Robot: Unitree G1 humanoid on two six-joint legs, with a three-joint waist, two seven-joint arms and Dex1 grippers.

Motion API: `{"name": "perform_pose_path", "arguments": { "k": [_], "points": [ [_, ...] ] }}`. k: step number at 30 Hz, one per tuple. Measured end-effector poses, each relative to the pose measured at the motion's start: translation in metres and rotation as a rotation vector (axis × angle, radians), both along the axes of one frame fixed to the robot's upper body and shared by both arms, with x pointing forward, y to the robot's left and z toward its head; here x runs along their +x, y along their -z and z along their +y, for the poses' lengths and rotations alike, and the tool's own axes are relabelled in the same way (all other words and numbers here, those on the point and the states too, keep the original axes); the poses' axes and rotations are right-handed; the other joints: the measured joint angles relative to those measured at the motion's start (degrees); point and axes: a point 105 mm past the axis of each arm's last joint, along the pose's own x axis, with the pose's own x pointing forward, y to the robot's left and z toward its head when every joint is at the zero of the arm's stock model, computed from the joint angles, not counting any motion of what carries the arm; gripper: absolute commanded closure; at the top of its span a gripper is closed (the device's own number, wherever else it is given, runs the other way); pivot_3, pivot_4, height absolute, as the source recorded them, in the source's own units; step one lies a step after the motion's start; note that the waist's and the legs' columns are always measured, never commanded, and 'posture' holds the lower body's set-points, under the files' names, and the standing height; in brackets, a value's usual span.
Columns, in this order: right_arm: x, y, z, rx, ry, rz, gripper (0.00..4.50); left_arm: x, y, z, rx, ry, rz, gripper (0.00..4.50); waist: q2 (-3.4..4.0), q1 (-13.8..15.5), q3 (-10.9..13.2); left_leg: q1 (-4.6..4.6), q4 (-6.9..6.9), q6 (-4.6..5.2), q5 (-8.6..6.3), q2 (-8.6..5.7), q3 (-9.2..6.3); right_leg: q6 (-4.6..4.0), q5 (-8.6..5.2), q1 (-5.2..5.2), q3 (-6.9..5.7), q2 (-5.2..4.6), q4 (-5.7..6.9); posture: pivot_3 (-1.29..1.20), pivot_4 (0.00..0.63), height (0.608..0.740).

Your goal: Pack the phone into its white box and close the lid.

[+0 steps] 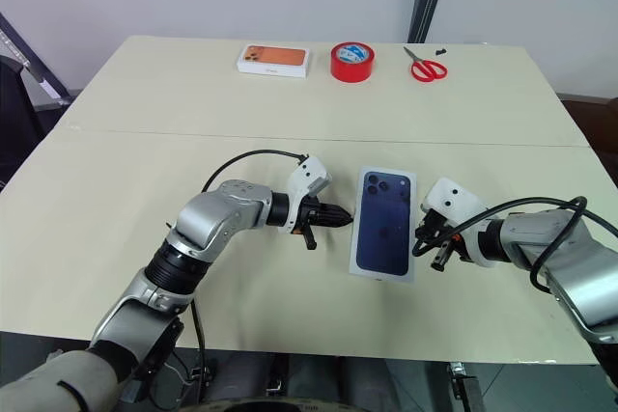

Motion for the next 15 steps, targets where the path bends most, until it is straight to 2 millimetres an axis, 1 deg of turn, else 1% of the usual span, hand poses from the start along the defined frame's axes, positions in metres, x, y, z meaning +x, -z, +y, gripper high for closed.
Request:
{"name": "perform_pose_path", "arguments": {
  "k": [6, 15],
  "points": [
    [-0.0001, -0.0014, 0.0005, 0.000, -0.009, 0.002, 4.48, 0.0038, 0.0016, 0.0004, -0.025, -0.033, 0.042, 4.04, 0.00, 0.0, 0.0, 0.00, 0.00, 0.00, 0.00, 0.00, 0.00, 0.00, 0.00, 0.00, 0.00, 0.00, 0.00, 0.00, 0.150, 0.729],
    [0.0006, -0.0025, 0.0008, 0.000, -0.013, -0.005, 4.48, 0.0042, 0.0027, 0.0022, -0.017, -0.038, 0.045, 4.04, 0.00, 0.0, 0.0, 0.00, 0.00, 0.00, 0.00, 0.00, 0.00, 0.00, 0.00, 0.00, 0.00, 0.00, 0.00, 0.00, 0.150, 0.729]
  ]
}}
